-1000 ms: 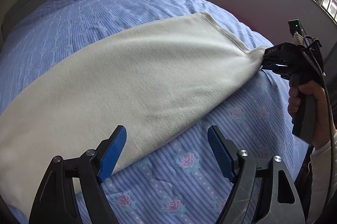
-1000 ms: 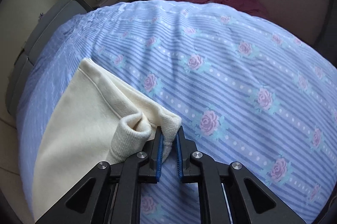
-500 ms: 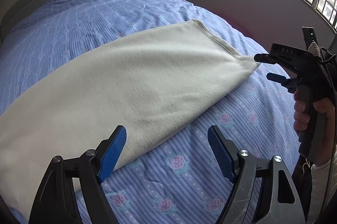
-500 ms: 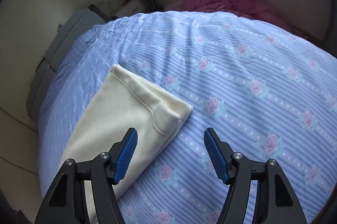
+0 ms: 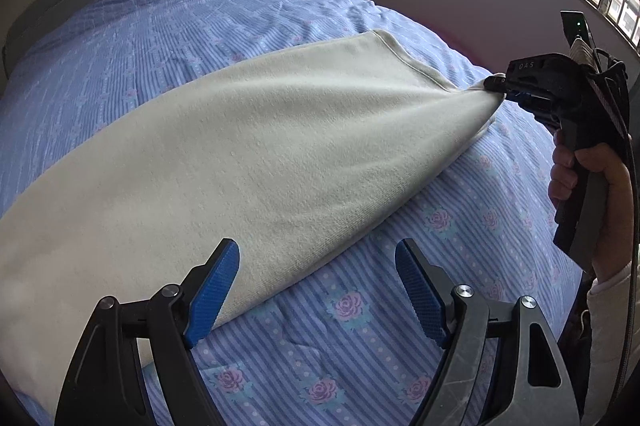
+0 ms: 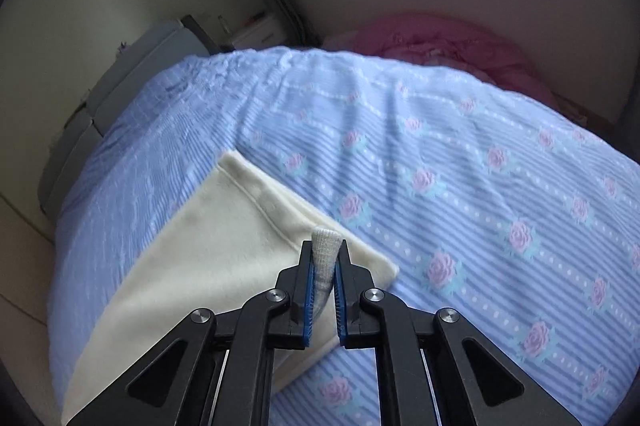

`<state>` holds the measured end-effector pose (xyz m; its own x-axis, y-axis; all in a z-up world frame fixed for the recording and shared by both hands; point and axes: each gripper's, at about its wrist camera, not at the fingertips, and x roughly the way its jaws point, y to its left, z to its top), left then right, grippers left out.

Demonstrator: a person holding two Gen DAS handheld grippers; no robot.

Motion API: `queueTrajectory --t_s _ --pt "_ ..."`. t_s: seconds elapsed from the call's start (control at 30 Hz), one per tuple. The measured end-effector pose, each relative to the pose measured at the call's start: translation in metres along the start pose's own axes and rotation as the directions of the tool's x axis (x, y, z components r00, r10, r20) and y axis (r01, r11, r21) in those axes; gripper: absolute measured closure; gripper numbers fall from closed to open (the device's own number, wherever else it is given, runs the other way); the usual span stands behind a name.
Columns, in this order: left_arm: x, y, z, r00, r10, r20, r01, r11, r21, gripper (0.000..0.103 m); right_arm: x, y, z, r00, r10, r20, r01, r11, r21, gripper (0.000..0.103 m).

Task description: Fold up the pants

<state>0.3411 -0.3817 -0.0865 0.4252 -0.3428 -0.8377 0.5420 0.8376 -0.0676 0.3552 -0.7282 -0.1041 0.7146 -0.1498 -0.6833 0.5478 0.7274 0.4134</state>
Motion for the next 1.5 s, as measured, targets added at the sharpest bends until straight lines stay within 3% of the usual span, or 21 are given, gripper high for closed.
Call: queueTrajectory --t_s 0.13,0.27,0.33,0.4,0.53,0.63,0.83,0.97,1.1,1.17,1.33,1.5 --pt "-0.001 0.001 0.000 1.000 -0.002 -0.003 0.002 1.000 -0.002 0.023 0.026 -0.017 -0.011 0.994 -0.080 -0.079 0.080 0.997 0.001 0.094" --pt "-0.003 0.000 0.000 1.000 0.004 0.005 -0.004 1.000 0.013 0.023 0.020 -0.033 -0.015 0.996 -0.020 -0.090 0.028 0.996 0.084 0.087" --pt "-0.004 0.000 0.000 1.000 -0.002 0.009 0.002 1.000 0.012 0.023 0.009 -0.036 -0.014 0.995 -0.033 -0.097 0.045 0.992 0.120 0.059" --pt "-0.004 0.000 0.002 1.000 -0.004 0.016 0.004 1.000 0.010 0.023 -0.005 -0.035 -0.014 0.997 -0.033 -0.064 0.041 0.992 0.122 0.050" --pt "-0.007 0.000 0.003 1.000 -0.010 0.024 0.011 1.000 -0.007 0.023 -0.008 -0.030 -0.025 0.989 0.089 -0.114 -0.073 0.987 0.144 0.050" --pt "-0.007 0.000 0.002 1.000 -0.008 0.019 0.009 1.000 -0.011 0.023 0.014 -0.033 -0.040 0.970 0.137 -0.200 -0.094 0.973 0.211 0.050" --pt "-0.004 0.001 0.003 1.000 0.016 0.022 -0.015 1.000 -0.006 0.023 0.040 -0.038 -0.041 0.980 0.128 -0.155 -0.090 0.968 0.233 0.050" --pt "0.001 0.004 0.005 1.000 0.014 0.011 -0.013 1.000 -0.025 0.023 0.049 -0.030 -0.034 0.987 0.079 -0.141 -0.053 0.983 0.175 0.050" --pt "0.001 0.009 0.004 1.000 0.012 0.007 -0.012 0.999 -0.032 0.023 0.042 -0.023 -0.031 0.991 0.031 -0.133 -0.016 0.993 0.113 0.078" --pt "-0.002 0.013 0.004 1.000 0.015 0.012 -0.015 1.000 -0.023 0.023 0.031 -0.018 -0.027 0.993 0.046 -0.113 -0.033 0.993 0.113 0.082" --pt "-0.016 0.044 -0.001 0.999 0.038 0.012 -0.037 0.999 -0.017 0.023 -0.018 0.044 -0.015 1.000 0.011 -0.003 -0.011 0.994 -0.112 0.083" --pt "-0.034 0.111 -0.009 0.996 0.088 -0.009 -0.088 0.992 -0.088 0.023 -0.058 0.132 -0.020 0.999 0.036 0.016 -0.028 0.934 -0.357 0.083"
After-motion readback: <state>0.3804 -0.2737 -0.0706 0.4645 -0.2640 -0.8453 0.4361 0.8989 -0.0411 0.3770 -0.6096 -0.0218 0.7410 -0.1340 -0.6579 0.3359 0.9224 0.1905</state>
